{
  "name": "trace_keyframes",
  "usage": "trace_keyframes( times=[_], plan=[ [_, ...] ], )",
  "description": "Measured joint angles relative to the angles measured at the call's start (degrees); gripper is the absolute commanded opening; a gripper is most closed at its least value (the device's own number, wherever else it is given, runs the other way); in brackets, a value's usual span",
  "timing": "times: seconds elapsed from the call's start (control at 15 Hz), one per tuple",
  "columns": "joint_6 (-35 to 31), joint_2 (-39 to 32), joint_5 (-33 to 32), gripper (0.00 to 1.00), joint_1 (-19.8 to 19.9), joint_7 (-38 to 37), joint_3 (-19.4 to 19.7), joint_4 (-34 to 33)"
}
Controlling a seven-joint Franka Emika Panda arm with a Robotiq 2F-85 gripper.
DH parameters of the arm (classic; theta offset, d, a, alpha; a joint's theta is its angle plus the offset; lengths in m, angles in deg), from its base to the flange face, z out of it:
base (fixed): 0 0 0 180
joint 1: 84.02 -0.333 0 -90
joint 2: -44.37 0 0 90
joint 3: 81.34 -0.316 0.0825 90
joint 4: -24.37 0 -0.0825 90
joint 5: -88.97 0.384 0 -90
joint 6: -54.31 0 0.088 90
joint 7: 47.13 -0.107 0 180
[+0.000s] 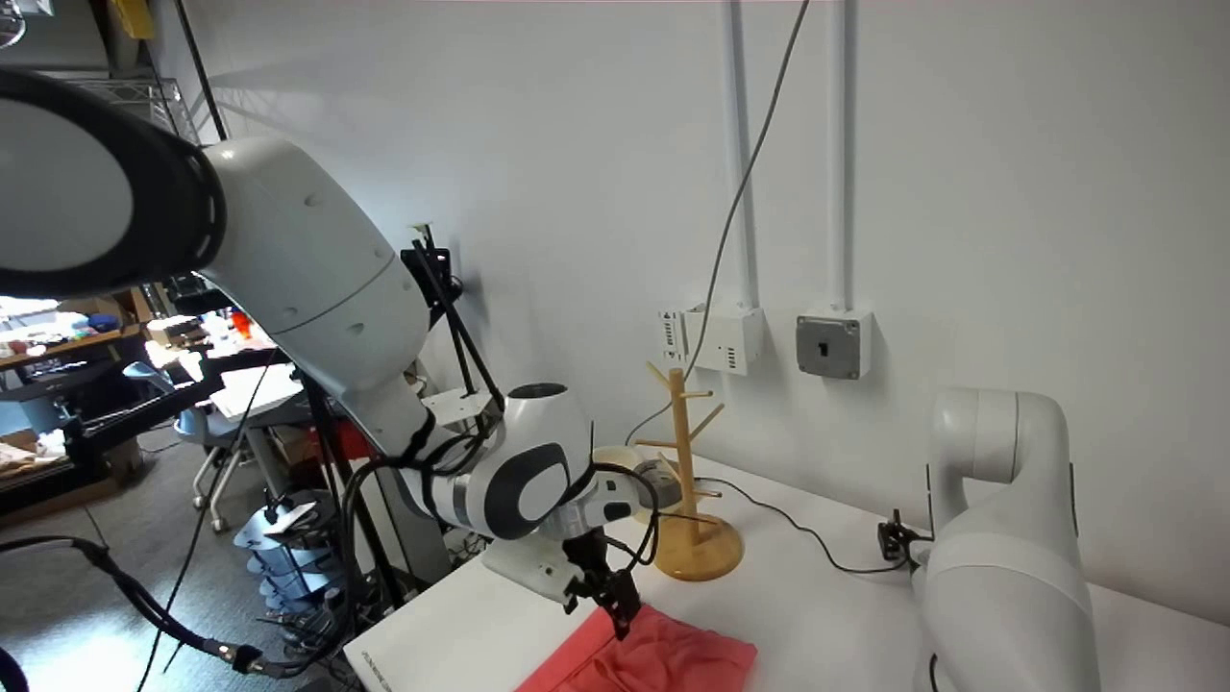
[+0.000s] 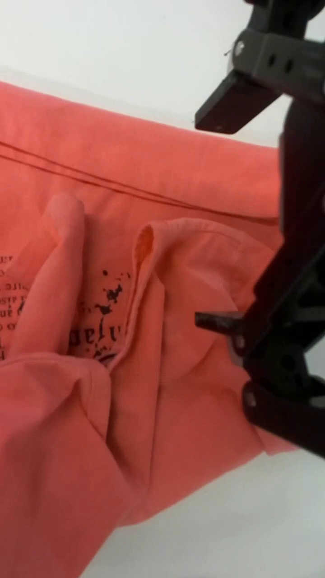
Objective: Unfold the orange piece of clothing
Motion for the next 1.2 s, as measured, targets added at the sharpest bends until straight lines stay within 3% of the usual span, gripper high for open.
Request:
trace_keyframes(
  times=[0.27, 0.73, 1.2],
  plan=[
    [2.58, -2.15, 4.66, 1.00, -0.13, 5.43, 0.01, -1.30],
    [4.23, -5.42, 4.71, 1.00, -1.20, 7.36, 1.55, -3.73],
    [4.23, -9.03, 4.71, 0.83, -2.21, 7.36, 2.04, -6.03]
  ],
)
